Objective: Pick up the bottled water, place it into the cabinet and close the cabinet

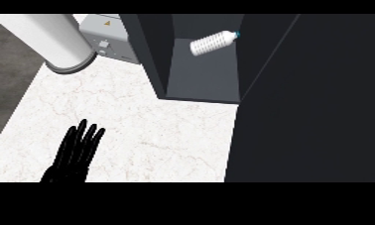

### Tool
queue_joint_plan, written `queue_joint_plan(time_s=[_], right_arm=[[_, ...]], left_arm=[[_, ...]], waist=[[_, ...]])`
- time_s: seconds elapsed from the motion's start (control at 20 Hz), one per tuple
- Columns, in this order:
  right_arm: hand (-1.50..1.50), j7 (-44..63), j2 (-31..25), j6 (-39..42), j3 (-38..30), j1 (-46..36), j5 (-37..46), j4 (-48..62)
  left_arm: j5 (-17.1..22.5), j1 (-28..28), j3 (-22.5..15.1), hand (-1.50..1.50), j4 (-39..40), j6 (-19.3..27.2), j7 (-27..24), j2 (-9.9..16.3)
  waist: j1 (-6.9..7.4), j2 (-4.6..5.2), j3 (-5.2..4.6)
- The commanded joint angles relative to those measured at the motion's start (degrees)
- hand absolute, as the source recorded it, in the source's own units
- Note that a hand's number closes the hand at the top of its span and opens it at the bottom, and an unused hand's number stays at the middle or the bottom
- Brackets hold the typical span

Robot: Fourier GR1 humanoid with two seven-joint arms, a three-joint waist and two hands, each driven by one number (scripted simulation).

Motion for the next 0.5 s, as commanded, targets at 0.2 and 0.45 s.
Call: queue_joint_plan(time_s=[0.2, 0.45], right_arm=[[1.5, 17.14, 0.8, -0.55, 9.66, -8.3, 5.02, -12.16], [1.5, 23.88, 5.31, 1.46, 13.51, -19.24, 2.71, -6.01]], left_arm=[[2.19, 9.81, 4.84, -1.5, -2.62, -9.5, -5.69, 9.56], [4.39, 9.78, 7.99, -1.5, -4.28, -12.93, -4.87, 13.76]], waist=[[0.8, 0.78, -0.08], [2.85, 1.54, -0.11]])
